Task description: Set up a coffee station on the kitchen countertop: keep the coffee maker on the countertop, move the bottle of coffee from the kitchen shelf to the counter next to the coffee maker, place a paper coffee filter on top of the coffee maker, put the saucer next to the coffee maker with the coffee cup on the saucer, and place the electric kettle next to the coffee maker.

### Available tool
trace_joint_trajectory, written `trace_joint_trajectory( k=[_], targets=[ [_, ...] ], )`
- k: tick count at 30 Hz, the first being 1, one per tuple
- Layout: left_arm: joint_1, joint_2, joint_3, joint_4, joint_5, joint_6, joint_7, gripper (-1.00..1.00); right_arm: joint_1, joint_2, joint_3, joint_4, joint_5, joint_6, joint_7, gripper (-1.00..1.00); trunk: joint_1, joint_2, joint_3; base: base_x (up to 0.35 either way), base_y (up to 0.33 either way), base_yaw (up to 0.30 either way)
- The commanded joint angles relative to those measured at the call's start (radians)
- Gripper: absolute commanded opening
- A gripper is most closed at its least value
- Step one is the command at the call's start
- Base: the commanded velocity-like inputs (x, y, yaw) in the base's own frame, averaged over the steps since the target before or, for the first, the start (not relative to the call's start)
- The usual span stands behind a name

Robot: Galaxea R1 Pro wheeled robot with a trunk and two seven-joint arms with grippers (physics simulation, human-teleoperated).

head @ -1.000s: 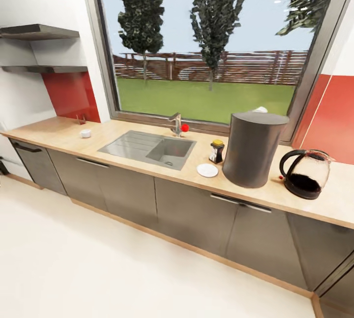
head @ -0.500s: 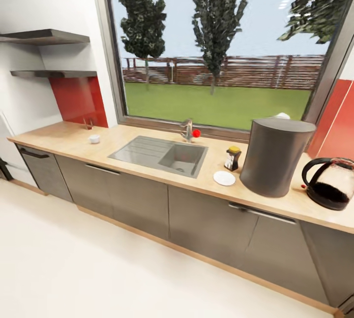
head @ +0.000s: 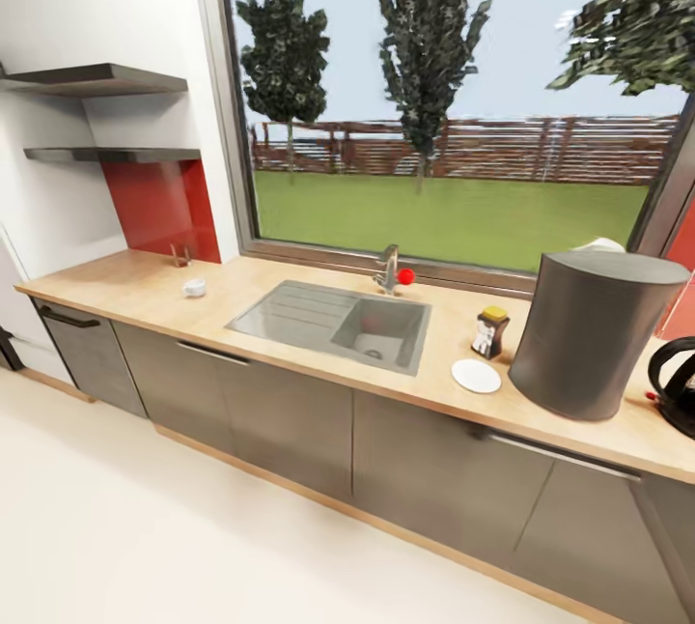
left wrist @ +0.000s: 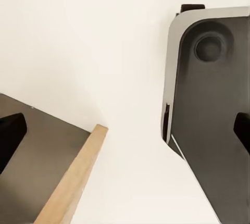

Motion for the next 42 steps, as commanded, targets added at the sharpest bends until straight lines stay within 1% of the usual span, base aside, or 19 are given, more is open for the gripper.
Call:
trace_joint_trajectory(
  k=[1, 8, 19, 42],
  targets=[
    [0.000, 0.000, -0.008, -0.003, 0.009, 0.007, 0.004, 1.00, -0.001, 0.000, 0.009, -0.001, -0.010, 0.003, 0.003, 1.00, 0.001, -0.002, -0.001, 0.284, 0.220, 0.000],
    [0.000, -0.001, -0.009, -0.003, 0.009, 0.007, 0.004, 1.00, -0.001, 0.000, 0.008, -0.001, -0.011, 0.003, 0.002, 1.00, 0.001, -0.002, 0.008, 0.285, 0.220, 0.000],
    [0.000, 0.001, -0.009, -0.004, 0.010, 0.007, 0.002, 1.00, 0.000, 0.000, 0.009, -0.001, -0.011, 0.003, 0.000, 1.00, 0.001, -0.002, 0.010, 0.285, 0.220, 0.018],
    [0.000, -0.003, -0.008, -0.005, 0.010, 0.007, 0.002, 1.00, 0.000, 0.000, 0.009, -0.001, -0.010, 0.003, 0.000, 1.00, 0.001, -0.002, 0.033, 0.275, 0.232, 0.203]
  ],
)
